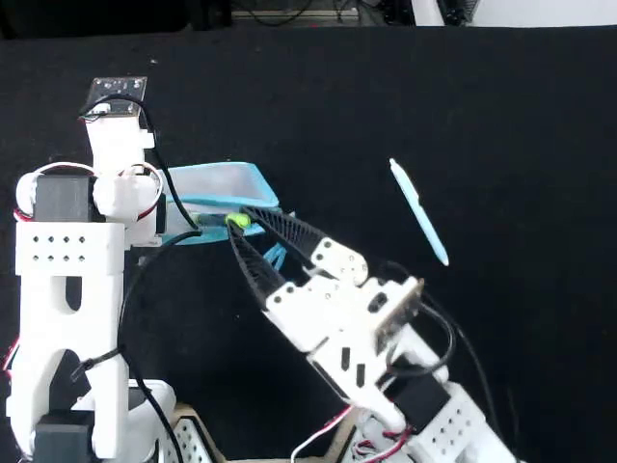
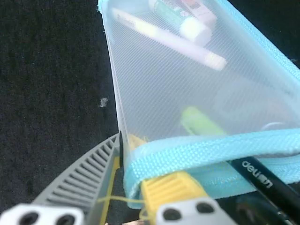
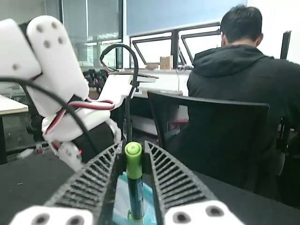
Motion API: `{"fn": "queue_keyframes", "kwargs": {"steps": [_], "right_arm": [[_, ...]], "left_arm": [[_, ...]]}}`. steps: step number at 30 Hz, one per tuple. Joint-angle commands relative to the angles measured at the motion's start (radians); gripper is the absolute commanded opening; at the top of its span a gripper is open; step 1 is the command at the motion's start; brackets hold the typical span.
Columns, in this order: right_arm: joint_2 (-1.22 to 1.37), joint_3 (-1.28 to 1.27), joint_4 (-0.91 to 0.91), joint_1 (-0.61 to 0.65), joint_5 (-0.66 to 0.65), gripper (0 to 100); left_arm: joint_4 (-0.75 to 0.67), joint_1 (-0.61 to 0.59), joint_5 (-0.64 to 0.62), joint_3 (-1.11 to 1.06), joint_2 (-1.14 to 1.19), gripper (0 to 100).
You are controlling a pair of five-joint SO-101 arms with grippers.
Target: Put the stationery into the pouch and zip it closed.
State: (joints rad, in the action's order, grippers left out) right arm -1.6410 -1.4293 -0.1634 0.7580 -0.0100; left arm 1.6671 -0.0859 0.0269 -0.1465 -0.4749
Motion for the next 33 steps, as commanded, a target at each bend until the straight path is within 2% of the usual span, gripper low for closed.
{"fn": "queue_keyframes", "kwargs": {"steps": [1, 11, 18, 28, 33], "right_arm": [[-0.162, -0.153, 0.026, -0.014, -0.002, 1.1], [-0.206, -0.219, 0.02, -0.012, 0.005, 1.1], [-0.206, -0.039, -0.255, -0.011, 0.008, 1.1], [-0.2, -0.015, -0.298, -0.012, 0.002, 1.1], [-0.081, 0.044, -0.318, -0.012, 0.002, 1.1]], "left_arm": [[-0.005, 0.002, -0.012, -0.016, 0.011, 3], [-0.005, 0.002, -0.012, -0.015, 0.011, 3], [-0.005, 0.002, -0.012, -0.015, 0.011, 3], [-0.035, 0.002, -0.012, -0.018, 0.012, 3], [-0.037, 0.002, -0.012, -0.018, 0.012, 3]]}}
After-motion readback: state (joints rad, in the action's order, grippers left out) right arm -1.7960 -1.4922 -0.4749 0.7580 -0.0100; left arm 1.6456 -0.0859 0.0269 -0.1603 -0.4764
